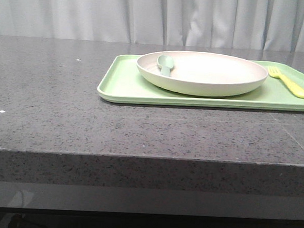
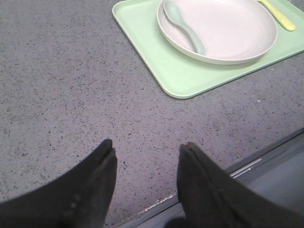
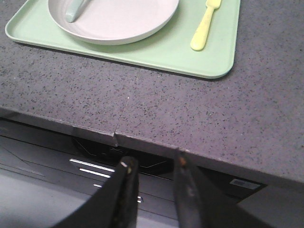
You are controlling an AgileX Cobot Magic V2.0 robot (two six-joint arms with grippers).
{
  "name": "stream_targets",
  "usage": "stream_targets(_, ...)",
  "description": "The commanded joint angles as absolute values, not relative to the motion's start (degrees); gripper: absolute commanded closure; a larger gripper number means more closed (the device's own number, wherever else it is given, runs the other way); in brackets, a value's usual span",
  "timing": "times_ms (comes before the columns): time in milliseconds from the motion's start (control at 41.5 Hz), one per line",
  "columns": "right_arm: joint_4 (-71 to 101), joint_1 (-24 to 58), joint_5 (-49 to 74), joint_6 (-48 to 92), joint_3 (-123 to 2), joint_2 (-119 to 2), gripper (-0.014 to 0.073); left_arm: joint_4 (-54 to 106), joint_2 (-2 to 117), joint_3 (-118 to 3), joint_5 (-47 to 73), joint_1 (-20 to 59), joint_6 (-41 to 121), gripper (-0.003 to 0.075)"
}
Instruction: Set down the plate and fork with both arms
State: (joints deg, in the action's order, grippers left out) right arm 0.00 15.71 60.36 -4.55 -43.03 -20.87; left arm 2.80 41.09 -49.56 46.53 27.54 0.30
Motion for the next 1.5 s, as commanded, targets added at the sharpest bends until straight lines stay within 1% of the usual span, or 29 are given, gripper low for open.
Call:
stream_targets(0,-0.77,15.67,56.48,-4.02,-44.16,-21.46,0.0549,3.42,40.98,-50.87,42.55,27.23,0.33,0.0424)
stream_targets(72,-0.77,15.67,56.41,-4.02,-44.16,-21.46,0.0635,3.42,40.98,-50.87,42.55,27.23,0.33,0.0501)
stream_targets(96,-0.77,15.67,56.26,-4.02,-44.16,-21.46,0.0657,3.42,40.98,-50.87,42.55,27.23,0.33,0.0545)
stream_targets(169,-0.77,15.67,56.71,-4.02,-44.16,-21.46,0.0657,3.42,40.98,-50.87,42.55,27.23,0.33,0.0663)
stream_targets(217,-0.57,15.67,57.69,-4.02,-44.16,-21.46,0.0662,3.42,40.98,-50.87,42.55,27.23,0.33,0.0723)
stream_targets(241,-0.42,15.67,57.92,-4.02,-44.16,-21.46,0.0661,3.42,40.98,-50.87,42.55,27.23,0.33,0.0741)
stream_targets(603,-0.42,15.67,58.17,-4.02,-44.16,-21.46,0.0661,3.42,40.98,-50.87,42.55,27.23,0.33,0.074)
stream_targets(724,-0.42,15.67,58.18,-4.02,-44.16,-21.46,0.0661,3.09,38.18,-48.41,39.01,27.59,0.33,0.0741)
stream_targets(820,-0.42,15.67,58.23,-4.02,-44.16,-21.46,0.0661,1.26,33.9,-43.69,33.41,24.35,0.33,0.0741)
stream_targets(893,-0.42,15.67,58.23,-4.02,-44.16,-21.46,0.0661,0.55,29.11,-38.13,25.72,19.66,0.33,0.0741)
stream_targets(1061,-0.42,15.67,58.23,-4.02,-44.16,-21.46,0.0661,0.0,16.36,-18.94,7.46,8.76,0.33,0.074)
stream_targets(1158,-0.42,15.67,58.23,-4.02,-44.16,-21.46,0.0661,1.48,8.35,-9.99,0.0,5.26,0.33,0.074)
stream_targets(1327,-0.42,15.67,58.23,-4.02,-44.16,-21.46,0.0661,3.09,-0.32,-0.37,-5.19,1.84,0.33,0.0741)
stream_targets(1471,-0.42,15.67,58.18,-4.02,-44.16,-21.51,0.0661,3.09,-1.67,0.59,-3.91,1.7,0.33,0.074)
